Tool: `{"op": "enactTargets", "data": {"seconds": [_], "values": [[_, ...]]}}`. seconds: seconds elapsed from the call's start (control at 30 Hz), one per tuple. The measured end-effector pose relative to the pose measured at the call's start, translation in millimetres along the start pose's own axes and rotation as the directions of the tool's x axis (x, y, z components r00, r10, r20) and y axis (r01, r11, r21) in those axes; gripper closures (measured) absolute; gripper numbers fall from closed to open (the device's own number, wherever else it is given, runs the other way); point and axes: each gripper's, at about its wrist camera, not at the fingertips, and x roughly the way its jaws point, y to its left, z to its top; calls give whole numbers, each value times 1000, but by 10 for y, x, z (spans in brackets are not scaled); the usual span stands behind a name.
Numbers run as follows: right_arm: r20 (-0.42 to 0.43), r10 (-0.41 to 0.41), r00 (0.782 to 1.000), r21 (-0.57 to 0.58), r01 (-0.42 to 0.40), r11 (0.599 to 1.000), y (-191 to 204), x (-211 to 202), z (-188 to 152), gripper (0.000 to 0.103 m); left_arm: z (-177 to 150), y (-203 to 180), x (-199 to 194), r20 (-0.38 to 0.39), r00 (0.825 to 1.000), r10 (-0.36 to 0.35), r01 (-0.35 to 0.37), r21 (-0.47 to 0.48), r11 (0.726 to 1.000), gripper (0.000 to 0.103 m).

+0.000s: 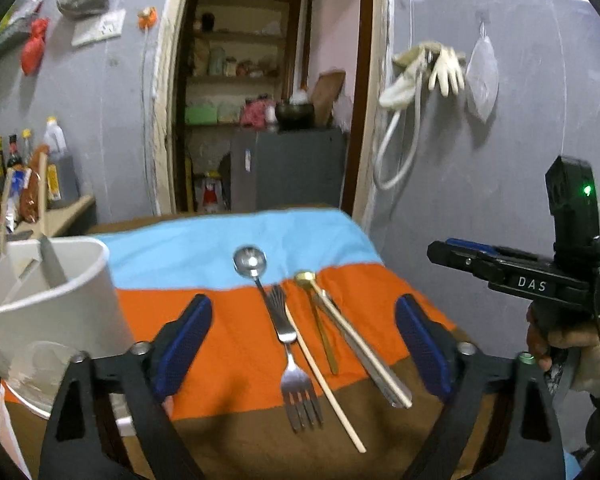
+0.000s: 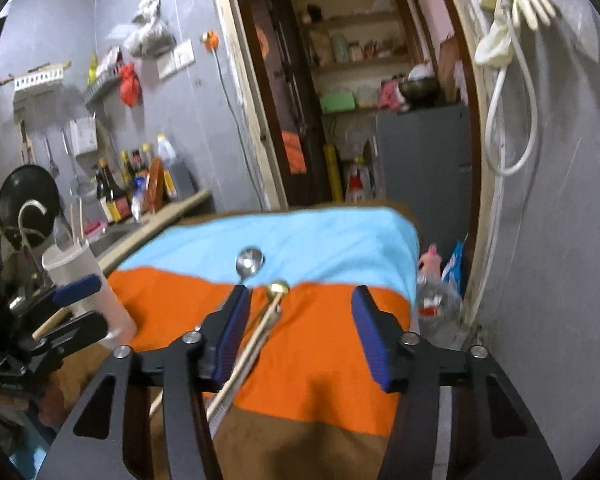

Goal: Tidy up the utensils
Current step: 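Move both tools back down over the utensils on the cloth, then close the left tool on the silver fork while the right tool grasps a wooden chopstick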

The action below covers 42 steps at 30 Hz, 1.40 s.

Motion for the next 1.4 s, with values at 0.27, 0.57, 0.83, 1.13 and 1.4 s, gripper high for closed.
{"op": "enactTargets", "data": {"seconds": [0.27, 0.57, 0.83, 1.13, 1.4], "values": [[-121, 51, 991, 3, -51, 999, 26, 209, -109, 79, -37, 99, 397, -166, 986, -6, -3, -54, 999, 60], [-217, 92, 972, -32, -101, 994, 225, 422, -122, 85, 19, 320, 759, -278, 960, -24, -16, -141, 990, 78], [-302, 100, 948, -55, -122, 991, 367, 621, -150, 85, 15, 503, 974, -353, 931, -90, 1, -243, 970, 83], [-373, 80, 924, -49, -106, 993, 409, 777, -184, 91, 59, 562, 907, -338, 935, -112, 19, -267, 963, 103], [-357, 39, 933, -36, -55, 998, 318, 706, -179, 98, -21, 493, 819, -357, 926, -124, 30, -257, 966, 103]]}}
